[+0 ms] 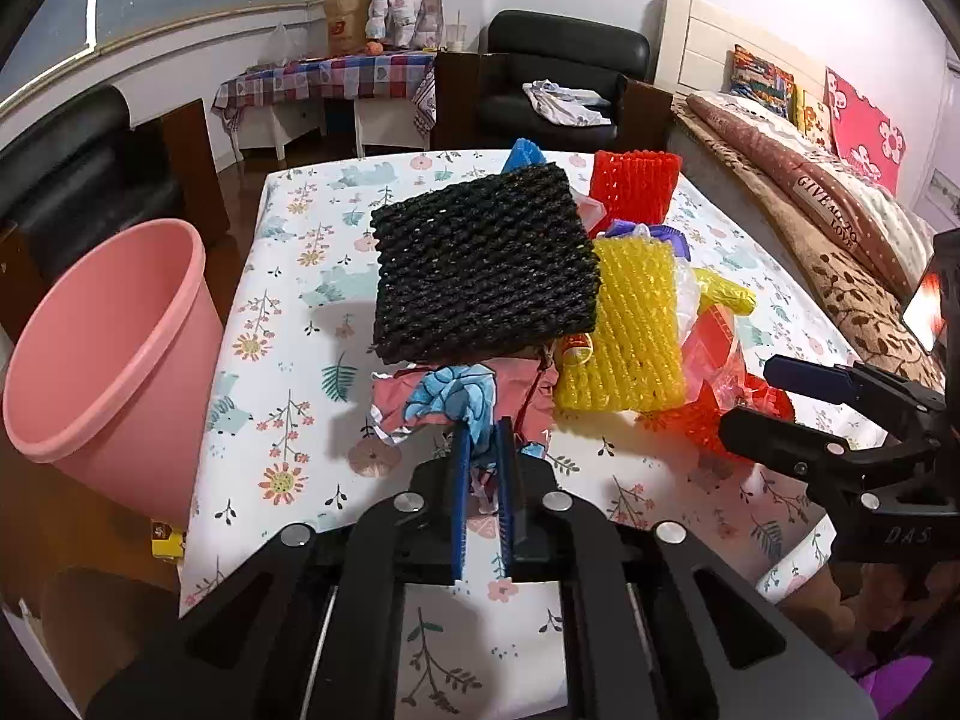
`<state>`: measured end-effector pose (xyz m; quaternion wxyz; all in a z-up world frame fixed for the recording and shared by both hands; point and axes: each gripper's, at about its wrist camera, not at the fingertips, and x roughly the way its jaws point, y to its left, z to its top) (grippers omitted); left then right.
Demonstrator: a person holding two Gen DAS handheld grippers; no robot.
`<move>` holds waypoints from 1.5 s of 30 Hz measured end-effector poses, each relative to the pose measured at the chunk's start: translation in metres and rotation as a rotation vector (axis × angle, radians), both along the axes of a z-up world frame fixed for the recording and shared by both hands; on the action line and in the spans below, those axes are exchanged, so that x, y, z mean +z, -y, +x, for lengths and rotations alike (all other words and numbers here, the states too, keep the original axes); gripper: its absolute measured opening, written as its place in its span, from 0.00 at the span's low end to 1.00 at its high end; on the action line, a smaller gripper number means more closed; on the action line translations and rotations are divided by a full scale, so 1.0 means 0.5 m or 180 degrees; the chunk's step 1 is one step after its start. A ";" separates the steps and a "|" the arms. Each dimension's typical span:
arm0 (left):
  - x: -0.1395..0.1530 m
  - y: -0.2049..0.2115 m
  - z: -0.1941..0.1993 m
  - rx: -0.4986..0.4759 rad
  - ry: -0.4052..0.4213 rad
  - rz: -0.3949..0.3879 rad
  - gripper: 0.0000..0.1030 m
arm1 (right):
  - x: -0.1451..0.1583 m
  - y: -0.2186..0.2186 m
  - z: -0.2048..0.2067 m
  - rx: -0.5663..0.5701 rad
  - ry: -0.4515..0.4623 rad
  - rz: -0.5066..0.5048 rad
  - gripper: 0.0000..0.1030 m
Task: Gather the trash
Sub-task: 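Grasp the crumpled printed wrapper with the left tool while the right tool grasps the red bag, then carry both held items over the pink bin and open both tools to drop them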
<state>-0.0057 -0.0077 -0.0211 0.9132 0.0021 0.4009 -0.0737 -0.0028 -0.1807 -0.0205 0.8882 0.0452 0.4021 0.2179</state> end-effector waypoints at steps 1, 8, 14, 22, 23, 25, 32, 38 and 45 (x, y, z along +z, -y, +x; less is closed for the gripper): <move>0.004 0.000 -0.002 0.0006 0.0014 0.0010 0.05 | 0.001 0.001 0.000 0.0007 -0.0003 0.0018 0.76; 0.066 -0.004 -0.038 0.0021 0.0312 0.0154 0.05 | -0.012 0.017 0.008 0.0035 -0.0122 0.0214 0.76; 0.111 -0.031 -0.040 0.0038 0.0423 -0.0049 0.05 | -0.015 0.004 0.006 0.0133 -0.0191 0.0090 0.62; 0.149 -0.053 -0.070 -0.0040 0.0570 -0.0218 0.05 | 0.000 -0.003 -0.015 0.0142 -0.0146 -0.0102 0.14; 0.154 -0.056 -0.074 -0.0034 0.0601 -0.0210 0.05 | 0.009 -0.003 -0.020 0.0141 -0.0100 -0.0110 0.11; 0.173 -0.067 -0.083 -0.0003 0.0687 -0.0237 0.05 | 0.031 -0.001 -0.026 0.0166 -0.0007 -0.0089 0.09; 0.215 -0.117 -0.084 0.0239 0.0821 -0.0359 0.05 | 0.123 0.027 0.004 0.0092 0.0219 0.0245 0.06; 0.247 -0.155 -0.088 0.0481 0.0984 -0.0276 0.05 | 0.207 0.023 0.047 0.0226 0.0424 0.0673 0.06; 0.341 -0.194 -0.116 0.0681 0.1317 0.0150 0.05 | 0.280 -0.039 0.101 0.0533 0.0456 0.1029 0.06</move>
